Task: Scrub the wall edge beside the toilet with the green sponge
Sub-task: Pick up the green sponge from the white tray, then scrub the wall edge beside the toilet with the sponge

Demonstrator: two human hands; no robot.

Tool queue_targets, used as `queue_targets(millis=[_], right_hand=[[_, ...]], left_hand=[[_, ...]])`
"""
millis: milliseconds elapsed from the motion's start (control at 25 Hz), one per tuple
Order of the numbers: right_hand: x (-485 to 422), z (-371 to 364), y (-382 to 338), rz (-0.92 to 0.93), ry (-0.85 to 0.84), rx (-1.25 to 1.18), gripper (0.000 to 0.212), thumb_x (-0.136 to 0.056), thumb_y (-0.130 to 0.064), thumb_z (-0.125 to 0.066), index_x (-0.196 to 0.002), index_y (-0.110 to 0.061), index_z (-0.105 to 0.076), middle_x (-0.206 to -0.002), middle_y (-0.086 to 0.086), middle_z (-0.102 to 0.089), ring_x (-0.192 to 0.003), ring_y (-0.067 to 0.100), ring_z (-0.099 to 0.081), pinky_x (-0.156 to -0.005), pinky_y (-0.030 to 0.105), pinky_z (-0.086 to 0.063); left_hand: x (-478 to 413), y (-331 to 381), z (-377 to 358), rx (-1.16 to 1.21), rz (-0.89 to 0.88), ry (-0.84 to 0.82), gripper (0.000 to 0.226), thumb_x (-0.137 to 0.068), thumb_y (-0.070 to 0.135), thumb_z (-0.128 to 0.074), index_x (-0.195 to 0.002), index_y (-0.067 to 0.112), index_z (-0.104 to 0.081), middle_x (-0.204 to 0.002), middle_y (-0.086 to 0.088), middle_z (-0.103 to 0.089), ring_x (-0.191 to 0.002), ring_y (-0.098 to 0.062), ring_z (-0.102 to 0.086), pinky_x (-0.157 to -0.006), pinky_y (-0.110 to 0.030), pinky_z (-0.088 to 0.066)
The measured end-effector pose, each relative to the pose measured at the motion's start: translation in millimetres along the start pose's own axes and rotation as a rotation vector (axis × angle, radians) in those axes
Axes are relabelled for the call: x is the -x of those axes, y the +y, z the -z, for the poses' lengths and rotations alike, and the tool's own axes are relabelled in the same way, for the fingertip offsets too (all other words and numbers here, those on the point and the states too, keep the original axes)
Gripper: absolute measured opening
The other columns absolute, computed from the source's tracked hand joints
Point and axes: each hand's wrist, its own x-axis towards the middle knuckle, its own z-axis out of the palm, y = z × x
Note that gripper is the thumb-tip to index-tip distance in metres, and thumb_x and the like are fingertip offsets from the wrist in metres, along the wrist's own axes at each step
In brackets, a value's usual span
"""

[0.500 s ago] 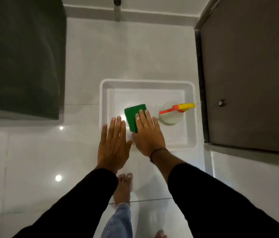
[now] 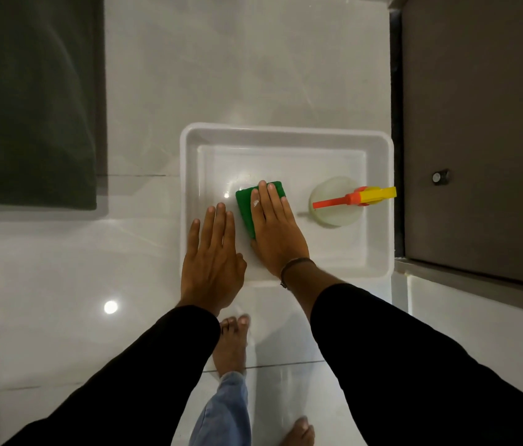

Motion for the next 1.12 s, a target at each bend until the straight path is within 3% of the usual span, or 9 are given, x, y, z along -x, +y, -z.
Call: queue_targets(millis=[120,240,400,680,800,920,1000,1120], right_hand=[[-3,1,2,0.013,-0.003,0.016,0.059,-0.112,-0.019,-0.028,-0.161,0.003,-0.005,-0.171,0.026,-0.011,-0.158,0.041,-0.011,-0.129,0.051,-0.019],[4,14,3,0.032,0.007,-0.023,0.055,-0.112,-0.014,-0.029,-0.160,0.006,-0.010,-0.169,0.029,-0.015,-0.157,0.043,-0.014,-0.127,0.050,-0.023],[58,53,-3,0.061,0.067,-0.030,0.055,-0.106,-0.012,-0.017,-0.158,0.007,-0.013,-0.167,0.032,-0.019,-0.156,0.044,-0.016,-0.127,0.050,-0.022],[250,70,2,-0.065,0.078,-0.038,0.066,-0.106,-0.023,-0.038,-0.160,0.002,-0.010,-0.169,0.026,-0.019,-0.157,0.042,-0.016,-0.126,0.050,-0.025],[332,39,15,-0.133,0.089,-0.073,0.067,-0.105,-0.028,-0.039,-0.160,0.000,-0.014,-0.169,0.023,-0.023,-0.156,0.040,-0.022,-0.125,0.047,-0.028],[393,-5,33,-0.192,0.039,-0.067,0.068,-0.108,-0.030,-0.042,-0.162,-0.001,-0.011,-0.170,0.022,-0.017,-0.158,0.039,-0.016,-0.126,0.047,-0.024],[426,-45,47,-0.197,-0.040,-0.084,0.069,-0.109,-0.027,-0.041,-0.162,-0.001,-0.004,-0.172,0.023,-0.009,-0.159,0.039,-0.009,-0.128,0.047,-0.020],[461,-112,70,-0.256,-0.117,-0.161,0.071,-0.110,-0.024,-0.047,-0.163,-0.002,-0.006,-0.172,0.022,-0.007,-0.159,0.038,-0.006,-0.129,0.048,-0.018]], left_hand=[[2,-1,1,0.014,-0.008,0.021,0.077,-0.110,0.035,-0.030,-0.174,0.001,-0.004,-0.184,-0.022,0.002,-0.171,-0.037,0.003,-0.140,-0.056,-0.005],[13,5,11,0.022,-0.004,0.051,0.076,-0.110,0.034,-0.033,-0.173,0.000,-0.008,-0.184,-0.023,-0.001,-0.171,-0.038,0.001,-0.139,-0.056,-0.008],[50,25,47,0.025,-0.036,0.093,0.076,-0.110,0.030,-0.038,-0.173,-0.002,-0.010,-0.183,-0.024,-0.002,-0.171,-0.040,0.000,-0.139,-0.058,-0.011],[148,100,89,-0.023,-0.210,0.118,0.081,-0.098,0.021,-0.059,-0.170,0.001,-0.029,-0.180,-0.023,-0.021,-0.168,-0.041,-0.018,-0.136,-0.060,-0.023],[194,158,60,-0.017,-0.307,0.142,0.071,-0.103,0.024,-0.042,-0.170,0.000,-0.030,-0.179,-0.024,-0.024,-0.168,-0.039,-0.020,-0.135,-0.056,-0.018],[226,207,10,-0.001,-0.333,0.050,0.073,-0.106,0.032,-0.011,-0.174,0.004,-0.006,-0.183,-0.020,0.000,-0.170,-0.036,0.004,-0.139,-0.054,-0.004],[240,235,-31,0.000,-0.348,0.019,0.074,-0.107,0.034,-0.010,-0.174,0.004,-0.007,-0.183,-0.020,0.001,-0.171,-0.036,0.002,-0.139,-0.056,-0.008],[245,268,-96,-0.013,-0.370,-0.060,0.073,-0.112,0.038,-0.019,-0.174,0.006,0.001,-0.183,-0.018,0.011,-0.170,-0.035,0.011,-0.140,-0.054,0.000]])
